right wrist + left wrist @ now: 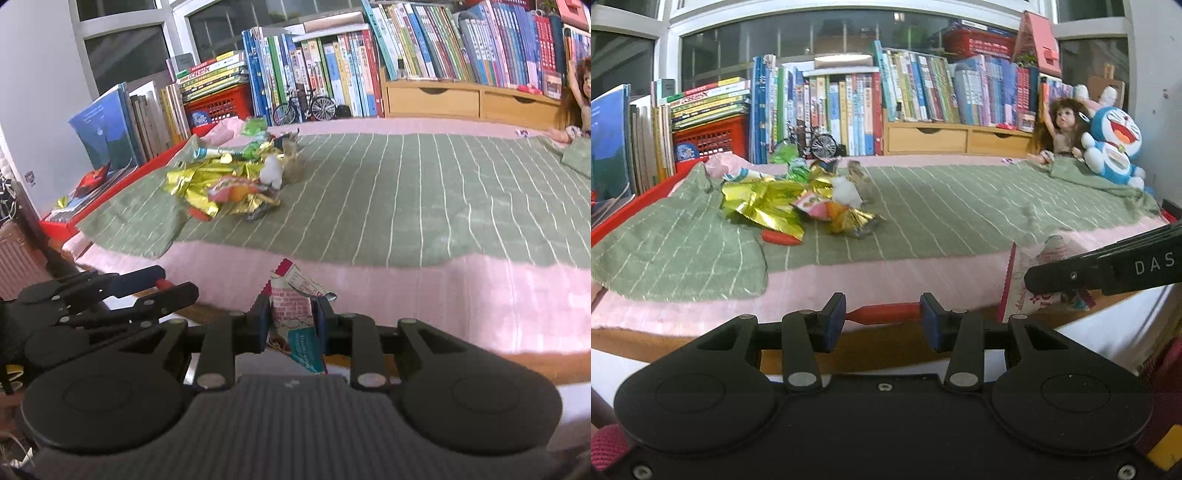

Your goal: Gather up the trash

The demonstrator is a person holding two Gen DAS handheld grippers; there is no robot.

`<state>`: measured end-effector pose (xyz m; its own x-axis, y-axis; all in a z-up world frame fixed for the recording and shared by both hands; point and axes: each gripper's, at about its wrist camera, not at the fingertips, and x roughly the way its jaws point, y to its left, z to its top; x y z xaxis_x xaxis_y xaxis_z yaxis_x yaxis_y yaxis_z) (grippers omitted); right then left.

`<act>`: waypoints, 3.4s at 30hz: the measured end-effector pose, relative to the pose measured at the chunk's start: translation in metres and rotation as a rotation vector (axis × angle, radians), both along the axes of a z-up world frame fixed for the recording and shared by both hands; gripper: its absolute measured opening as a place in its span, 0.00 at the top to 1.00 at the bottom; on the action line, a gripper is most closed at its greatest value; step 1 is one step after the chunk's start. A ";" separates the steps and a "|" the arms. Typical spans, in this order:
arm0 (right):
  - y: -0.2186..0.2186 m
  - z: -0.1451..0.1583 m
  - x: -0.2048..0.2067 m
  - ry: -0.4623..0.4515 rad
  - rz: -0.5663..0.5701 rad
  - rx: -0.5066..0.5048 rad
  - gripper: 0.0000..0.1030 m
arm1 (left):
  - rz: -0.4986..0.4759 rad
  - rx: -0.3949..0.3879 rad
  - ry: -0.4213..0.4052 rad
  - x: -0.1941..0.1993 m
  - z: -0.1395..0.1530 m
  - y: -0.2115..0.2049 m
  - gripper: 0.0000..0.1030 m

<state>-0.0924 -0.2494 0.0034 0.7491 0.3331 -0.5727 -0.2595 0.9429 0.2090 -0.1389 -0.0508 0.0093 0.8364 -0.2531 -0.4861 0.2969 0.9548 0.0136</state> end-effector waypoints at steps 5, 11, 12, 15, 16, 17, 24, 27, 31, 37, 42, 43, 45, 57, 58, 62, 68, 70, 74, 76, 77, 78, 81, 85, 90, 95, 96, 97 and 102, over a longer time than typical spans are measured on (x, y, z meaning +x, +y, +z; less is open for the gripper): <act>0.001 -0.016 -0.013 0.072 0.007 0.031 0.71 | -0.036 0.004 0.026 -0.015 -0.006 -0.002 0.60; -0.002 -0.046 -0.017 0.196 -0.019 0.063 0.71 | -0.073 0.034 0.087 -0.020 -0.022 -0.007 0.60; -0.004 -0.051 -0.015 0.220 -0.028 0.069 0.71 | -0.078 0.034 0.103 -0.020 -0.026 -0.007 0.60; -0.007 -0.065 -0.010 0.277 -0.061 0.075 0.71 | -0.085 0.039 0.154 -0.016 -0.038 -0.009 0.60; -0.009 -0.069 -0.008 0.297 -0.072 0.079 0.71 | -0.088 0.042 0.176 -0.014 -0.043 -0.010 0.60; -0.011 -0.073 -0.006 0.314 -0.084 0.085 0.71 | -0.090 0.042 0.191 -0.011 -0.046 -0.010 0.60; -0.023 -0.108 0.008 0.426 -0.162 0.133 0.70 | -0.075 0.036 0.338 0.008 -0.085 -0.016 0.60; -0.023 -0.121 0.013 0.454 -0.184 0.145 0.70 | -0.068 0.047 0.370 0.016 -0.100 -0.018 0.60; -0.023 -0.137 0.018 0.483 -0.202 0.157 0.69 | -0.077 0.048 0.425 0.027 -0.120 -0.022 0.60; -0.027 -0.157 0.024 0.526 -0.230 0.178 0.68 | -0.105 0.033 0.509 0.040 -0.143 -0.024 0.60; -0.027 -0.161 0.025 0.532 -0.240 0.185 0.64 | -0.120 0.046 0.528 0.041 -0.151 -0.029 0.59; -0.027 -0.161 0.025 0.530 -0.240 0.184 0.64 | -0.119 0.044 0.532 0.042 -0.152 -0.029 0.56; -0.027 -0.159 0.026 0.529 -0.242 0.184 0.53 | -0.120 0.041 0.540 0.046 -0.153 -0.028 0.44; -0.028 -0.148 0.023 0.504 -0.238 0.162 0.37 | -0.155 0.076 0.491 0.036 -0.144 -0.035 0.21; -0.026 -0.146 0.022 0.500 -0.233 0.153 0.36 | -0.156 0.078 0.488 0.035 -0.144 -0.037 0.21; -0.024 -0.141 0.021 0.483 -0.217 0.123 0.31 | -0.165 0.084 0.478 0.034 -0.140 -0.037 0.20; -0.022 -0.137 0.019 0.472 -0.201 0.105 0.29 | -0.166 0.087 0.468 0.031 -0.136 -0.036 0.19; -0.021 -0.135 0.018 0.466 -0.189 0.100 0.29 | -0.168 0.088 0.463 0.030 -0.132 -0.036 0.19; -0.016 -0.120 0.010 0.413 -0.128 0.076 0.28 | -0.178 0.086 0.424 0.021 -0.113 -0.031 0.19; -0.014 -0.105 0.002 0.357 -0.066 0.077 0.26 | -0.187 0.078 0.375 0.014 -0.097 -0.025 0.18; -0.013 -0.097 -0.002 0.327 -0.039 0.075 0.24 | -0.191 0.076 0.349 0.010 -0.089 -0.022 0.16; -0.012 -0.087 -0.007 0.293 -0.012 0.067 0.23 | -0.194 0.074 0.310 0.006 -0.080 -0.018 0.14; -0.009 -0.060 -0.018 0.186 0.048 0.026 0.21 | -0.173 0.068 0.189 -0.005 -0.056 -0.003 0.09; -0.009 -0.030 -0.021 0.076 0.055 0.009 0.20 | -0.097 0.042 0.064 -0.005 -0.028 0.018 0.07; 0.000 -0.006 -0.003 -0.054 0.036 -0.011 0.19 | 0.012 0.036 -0.063 0.012 -0.001 0.033 0.08; 0.012 0.007 0.028 -0.139 -0.004 -0.029 0.19 | 0.105 0.041 -0.116 0.047 0.013 0.044 0.23; 0.013 0.008 0.033 -0.152 -0.012 -0.032 0.19 | 0.111 0.041 -0.120 0.055 0.013 0.045 0.30; 0.015 0.010 0.038 -0.161 -0.025 -0.035 0.19 | 0.112 0.046 -0.126 0.065 0.012 0.046 0.35; 0.020 0.012 0.056 -0.173 -0.041 -0.035 0.19 | 0.105 0.089 -0.096 0.109 0.000 0.042 0.52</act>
